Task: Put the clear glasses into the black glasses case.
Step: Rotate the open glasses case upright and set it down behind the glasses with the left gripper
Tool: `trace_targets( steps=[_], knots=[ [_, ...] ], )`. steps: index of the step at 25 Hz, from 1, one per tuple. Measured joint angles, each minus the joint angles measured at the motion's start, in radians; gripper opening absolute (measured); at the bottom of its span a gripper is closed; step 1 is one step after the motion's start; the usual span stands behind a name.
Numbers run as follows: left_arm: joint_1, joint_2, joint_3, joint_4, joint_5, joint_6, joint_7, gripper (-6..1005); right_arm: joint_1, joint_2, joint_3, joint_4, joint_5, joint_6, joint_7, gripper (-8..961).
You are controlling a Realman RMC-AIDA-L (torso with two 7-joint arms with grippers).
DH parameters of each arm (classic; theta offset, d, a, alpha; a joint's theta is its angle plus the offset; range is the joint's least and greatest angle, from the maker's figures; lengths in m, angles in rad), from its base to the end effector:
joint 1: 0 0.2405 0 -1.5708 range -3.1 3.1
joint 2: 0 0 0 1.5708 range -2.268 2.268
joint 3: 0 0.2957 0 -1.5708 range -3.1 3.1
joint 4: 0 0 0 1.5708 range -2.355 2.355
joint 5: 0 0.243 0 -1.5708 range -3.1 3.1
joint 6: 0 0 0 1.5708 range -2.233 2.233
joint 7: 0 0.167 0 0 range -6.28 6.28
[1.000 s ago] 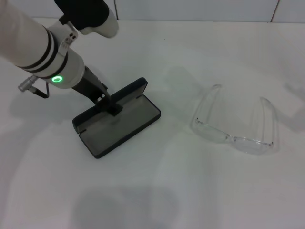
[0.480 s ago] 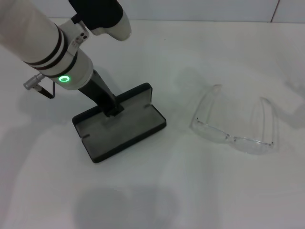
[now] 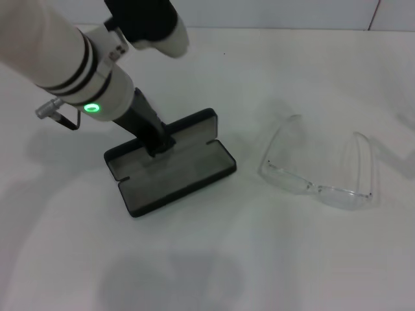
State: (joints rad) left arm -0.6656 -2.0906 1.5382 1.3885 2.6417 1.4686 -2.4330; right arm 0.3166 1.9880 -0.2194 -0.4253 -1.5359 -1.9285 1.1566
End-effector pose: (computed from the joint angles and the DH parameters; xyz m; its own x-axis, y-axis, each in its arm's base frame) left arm -0.1606 0.4208 -0.0636 0.8715 0.3693 -0.3227 0.2207 -0.8829 -0.4145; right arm 0.3654 0.2988 0.0947 0.3501 0.1379 -0.9265 -0.6367 -0.6904 -0.3434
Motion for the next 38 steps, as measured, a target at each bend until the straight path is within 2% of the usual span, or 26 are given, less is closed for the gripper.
trace_targets(
  steps=[3, 4, 5, 9, 12, 19, 21, 31, 38],
  knots=[
    [0.076, 0.000, 0.092, 0.144, 0.000, 0.000, 0.044, 200, -0.011, 0.000, 0.000, 0.001, 0.019, -0.004, 0.000, 855],
    [0.138, 0.000, 0.170, 0.259, 0.004, 0.000, 0.076, 200, -0.015, 0.000, 0.001, 0.004, 0.029, -0.006, 0.000, 855],
    [0.138, 0.000, 0.170, 0.259, 0.004, 0.000, 0.076, 200, -0.020, 0.000, 0.001, 0.007, 0.038, -0.008, 0.000, 855],
    [0.216, 0.000, 0.277, 0.411, 0.023, 0.019, 0.080, 199, -0.035, 0.000, 0.002, 0.011, 0.059, -0.019, 0.000, 855],
    [0.239, -0.001, 0.336, 0.451, 0.031, 0.032, 0.067, 199, -0.037, 0.000, 0.002, 0.011, 0.064, -0.022, -0.001, 855],
    [0.206, -0.005, 0.453, 0.377, 0.034, -0.064, 0.009, 199, -0.032, 0.002, -0.001, 0.011, 0.064, -0.037, -0.002, 855],
    [0.170, -0.009, 0.481, 0.312, 0.034, -0.133, -0.014, 199, -0.037, 0.002, 0.000, 0.011, 0.064, -0.045, -0.002, 855],
    [0.068, -0.011, 0.543, 0.166, 0.034, -0.309, -0.035, 200, -0.066, -0.001, 0.002, 0.056, 0.064, -0.061, -0.048, 854],
    [0.035, -0.009, 0.560, 0.123, 0.034, -0.323, -0.029, 199, -0.069, -0.002, 0.002, 0.060, 0.064, -0.062, -0.049, 854]
  ],
)
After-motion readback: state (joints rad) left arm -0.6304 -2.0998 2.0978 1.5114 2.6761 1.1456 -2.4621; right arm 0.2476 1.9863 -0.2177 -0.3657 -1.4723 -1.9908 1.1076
